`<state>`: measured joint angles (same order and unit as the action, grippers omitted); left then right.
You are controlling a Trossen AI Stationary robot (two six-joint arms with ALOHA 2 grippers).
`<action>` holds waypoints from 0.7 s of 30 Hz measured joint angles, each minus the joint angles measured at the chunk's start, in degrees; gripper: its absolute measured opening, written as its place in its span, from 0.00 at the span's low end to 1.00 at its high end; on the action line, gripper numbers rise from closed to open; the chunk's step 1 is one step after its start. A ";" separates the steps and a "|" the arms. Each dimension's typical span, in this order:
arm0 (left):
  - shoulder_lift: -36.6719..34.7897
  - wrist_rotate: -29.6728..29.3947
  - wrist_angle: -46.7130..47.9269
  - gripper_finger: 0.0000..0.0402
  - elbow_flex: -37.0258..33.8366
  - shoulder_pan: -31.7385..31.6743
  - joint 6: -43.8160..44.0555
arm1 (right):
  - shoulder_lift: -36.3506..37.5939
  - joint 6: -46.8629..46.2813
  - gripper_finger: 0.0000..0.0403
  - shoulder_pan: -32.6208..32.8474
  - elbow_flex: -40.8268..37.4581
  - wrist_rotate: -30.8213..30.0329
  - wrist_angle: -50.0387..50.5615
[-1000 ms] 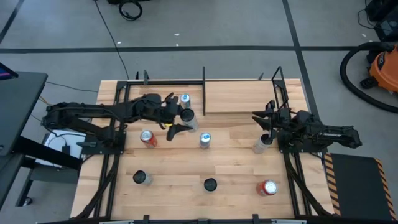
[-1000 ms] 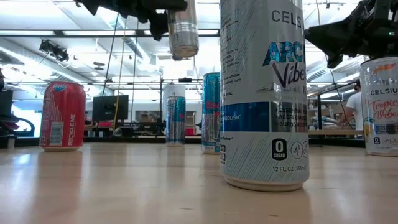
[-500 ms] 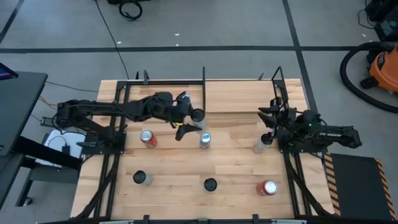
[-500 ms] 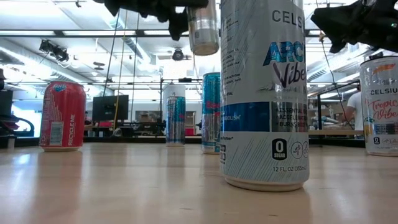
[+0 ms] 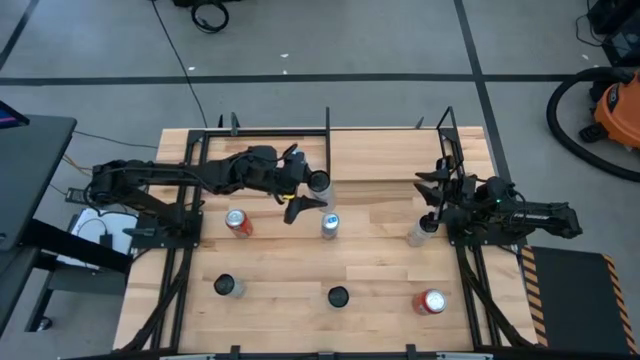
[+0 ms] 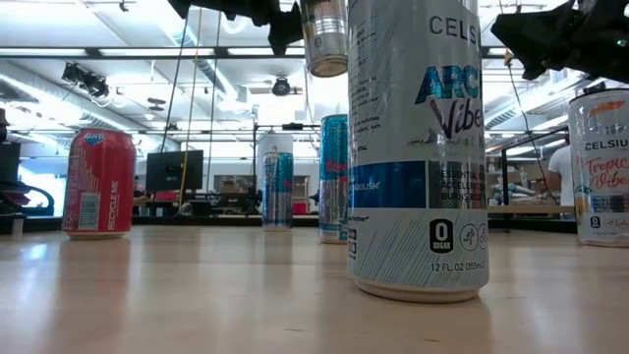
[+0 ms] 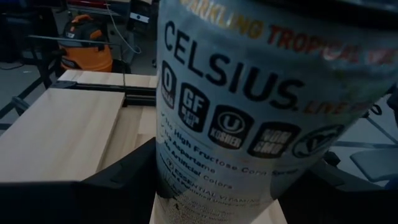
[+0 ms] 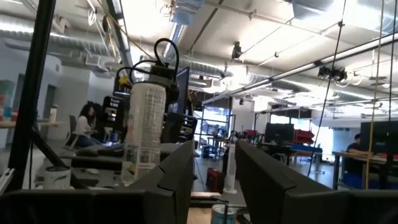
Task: Place canned beverage on shelf
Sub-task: Put the top white yellow soda can on the shelf
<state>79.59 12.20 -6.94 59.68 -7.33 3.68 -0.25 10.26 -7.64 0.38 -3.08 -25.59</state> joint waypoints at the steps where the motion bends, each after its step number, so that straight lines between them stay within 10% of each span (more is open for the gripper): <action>1: 0.00 -0.13 -0.02 0.65 0.00 0.00 0.00 | 0.00 -0.10 0.36 0.00 -0.02 0.02 0.24; 21: 0.00 -0.14 -0.11 0.65 0.00 0.00 -3.18 | 0.00 -0.04 0.41 0.00 -0.02 -0.15 -1.92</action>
<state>79.59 12.05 -7.05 59.68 -7.33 0.49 -0.25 10.22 -7.64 0.36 -3.23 -27.51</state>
